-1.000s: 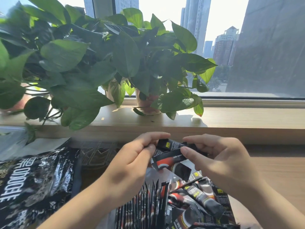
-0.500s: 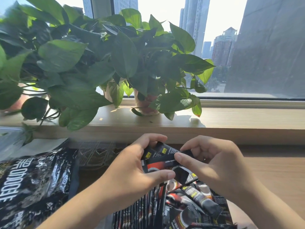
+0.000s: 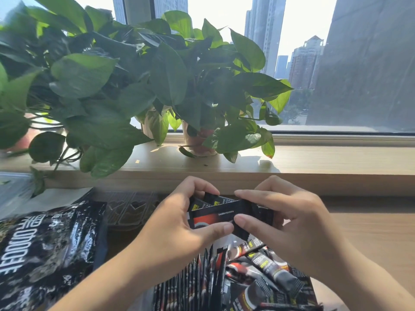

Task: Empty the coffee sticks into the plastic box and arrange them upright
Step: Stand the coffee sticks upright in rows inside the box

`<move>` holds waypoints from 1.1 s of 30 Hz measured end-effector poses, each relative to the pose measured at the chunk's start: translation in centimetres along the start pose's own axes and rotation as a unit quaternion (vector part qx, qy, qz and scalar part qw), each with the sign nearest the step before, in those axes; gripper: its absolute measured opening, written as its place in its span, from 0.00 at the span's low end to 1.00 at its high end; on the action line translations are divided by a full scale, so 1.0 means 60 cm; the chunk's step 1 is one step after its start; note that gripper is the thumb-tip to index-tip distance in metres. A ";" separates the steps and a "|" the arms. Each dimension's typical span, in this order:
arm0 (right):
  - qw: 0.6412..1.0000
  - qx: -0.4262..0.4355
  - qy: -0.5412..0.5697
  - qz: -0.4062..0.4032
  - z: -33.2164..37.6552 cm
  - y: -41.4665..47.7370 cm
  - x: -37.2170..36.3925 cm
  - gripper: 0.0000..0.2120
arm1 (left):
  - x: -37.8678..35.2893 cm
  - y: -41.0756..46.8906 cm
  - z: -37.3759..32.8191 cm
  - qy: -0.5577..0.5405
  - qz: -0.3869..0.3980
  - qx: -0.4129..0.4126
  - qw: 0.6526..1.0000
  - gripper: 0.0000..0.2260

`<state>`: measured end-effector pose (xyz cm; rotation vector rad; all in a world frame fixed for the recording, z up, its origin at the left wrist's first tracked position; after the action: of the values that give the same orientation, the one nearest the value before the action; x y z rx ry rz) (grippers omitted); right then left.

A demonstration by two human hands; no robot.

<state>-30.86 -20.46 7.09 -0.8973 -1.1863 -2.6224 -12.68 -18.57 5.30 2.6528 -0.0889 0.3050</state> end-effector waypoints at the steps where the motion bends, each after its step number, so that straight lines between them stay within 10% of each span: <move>1: 1.000 0.001 0.001 0.004 -0.002 0.000 -0.002 0.18 | 0.003 0.000 0.001 -0.004 -0.010 0.003 1.000 0.18; 11: 0.989 -0.088 0.114 0.014 -0.015 0.002 -0.002 0.16 | 0.013 0.000 0.004 0.005 -0.036 0.006 0.999 0.17; 33: 0.839 -0.311 0.447 -0.009 -0.039 0.009 0.014 0.10 | 0.022 0.013 0.026 -0.132 -0.086 0.009 0.987 0.10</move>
<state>-32.44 -22.41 6.68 0.3570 -0.0989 -2.8594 -11.17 -20.01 4.58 2.6823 0.0584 -0.1048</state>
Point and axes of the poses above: each hand's wrist, its own y-axis towards the middle knuckle, its own x-axis out of the back of the hand, z = x × y, the point moved 6 cm from there along y, towards the middle knuckle, and after that the axes turned 7 degrees about -x, right-handed, at the moved point
